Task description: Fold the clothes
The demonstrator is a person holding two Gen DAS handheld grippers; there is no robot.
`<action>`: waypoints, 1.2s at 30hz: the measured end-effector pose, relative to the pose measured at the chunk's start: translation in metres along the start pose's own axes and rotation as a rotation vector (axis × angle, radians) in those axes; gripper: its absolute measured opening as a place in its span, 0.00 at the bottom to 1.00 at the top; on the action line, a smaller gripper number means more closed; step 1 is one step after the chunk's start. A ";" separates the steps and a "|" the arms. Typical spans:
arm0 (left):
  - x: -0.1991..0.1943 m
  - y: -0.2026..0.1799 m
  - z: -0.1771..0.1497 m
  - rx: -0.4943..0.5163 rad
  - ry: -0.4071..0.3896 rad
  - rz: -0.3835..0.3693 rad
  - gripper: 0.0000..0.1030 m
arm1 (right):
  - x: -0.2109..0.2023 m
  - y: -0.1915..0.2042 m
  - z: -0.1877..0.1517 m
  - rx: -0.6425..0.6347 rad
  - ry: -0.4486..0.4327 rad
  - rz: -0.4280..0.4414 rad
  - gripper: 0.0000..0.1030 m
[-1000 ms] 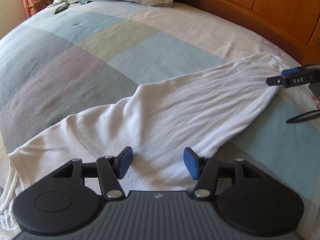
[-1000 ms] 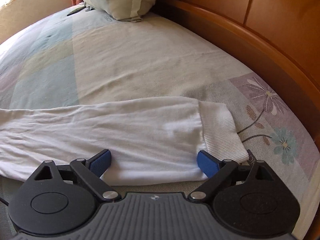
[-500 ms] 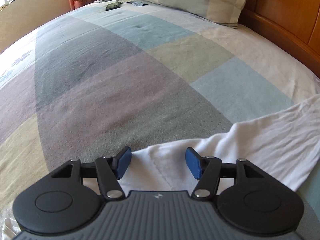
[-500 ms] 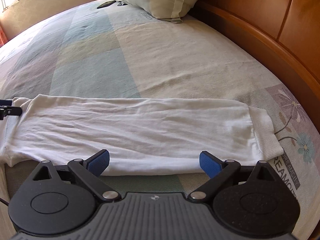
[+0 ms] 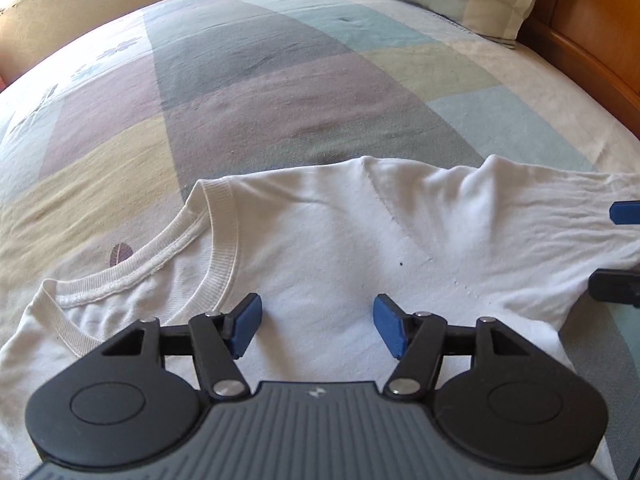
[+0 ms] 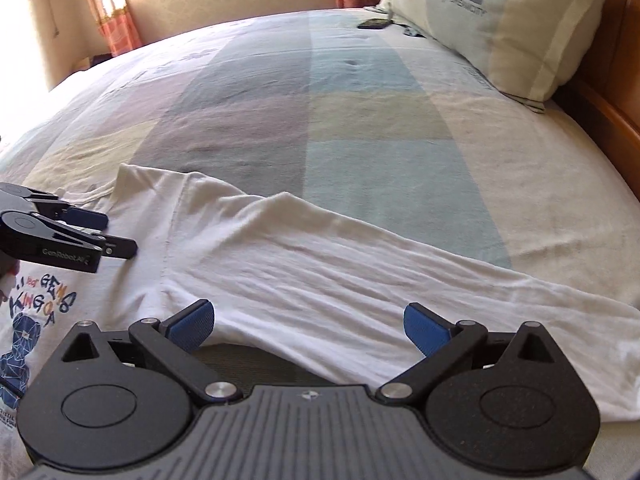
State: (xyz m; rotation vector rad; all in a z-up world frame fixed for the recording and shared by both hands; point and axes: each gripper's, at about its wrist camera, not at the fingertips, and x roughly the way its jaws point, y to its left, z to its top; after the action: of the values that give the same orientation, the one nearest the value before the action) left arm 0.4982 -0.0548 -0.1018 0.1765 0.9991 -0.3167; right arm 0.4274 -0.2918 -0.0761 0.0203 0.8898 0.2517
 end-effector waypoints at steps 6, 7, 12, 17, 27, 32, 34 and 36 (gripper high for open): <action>0.002 0.003 0.000 -0.019 -0.002 -0.006 0.66 | 0.024 0.048 0.009 -0.103 0.004 0.086 1.00; 0.002 0.003 -0.001 -0.019 -0.005 -0.007 0.68 | 0.025 0.054 0.007 -0.125 0.005 0.100 1.00; 0.003 0.006 -0.003 -0.036 -0.010 -0.014 0.70 | 0.037 0.058 -0.007 -0.197 0.012 0.058 1.00; 0.004 0.007 -0.005 -0.026 -0.018 -0.015 0.73 | 0.031 0.020 -0.028 -0.173 0.022 0.043 1.00; 0.004 0.007 -0.004 -0.023 -0.013 -0.015 0.75 | 0.010 0.052 -0.020 -0.286 -0.034 0.099 1.00; 0.005 0.008 -0.004 -0.019 -0.012 -0.018 0.75 | 0.028 0.057 -0.032 -0.223 0.071 0.143 1.00; 0.005 0.007 -0.003 -0.016 -0.013 -0.016 0.76 | 0.024 0.055 -0.039 -0.252 0.064 0.135 1.00; 0.003 0.007 -0.002 -0.019 -0.011 -0.014 0.76 | 0.021 0.053 -0.040 -0.258 0.080 0.139 1.00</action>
State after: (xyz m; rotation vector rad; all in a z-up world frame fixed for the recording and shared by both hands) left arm 0.5005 -0.0481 -0.1058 0.1504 0.9922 -0.3206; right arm 0.3982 -0.2394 -0.1111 -0.1686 0.9314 0.4986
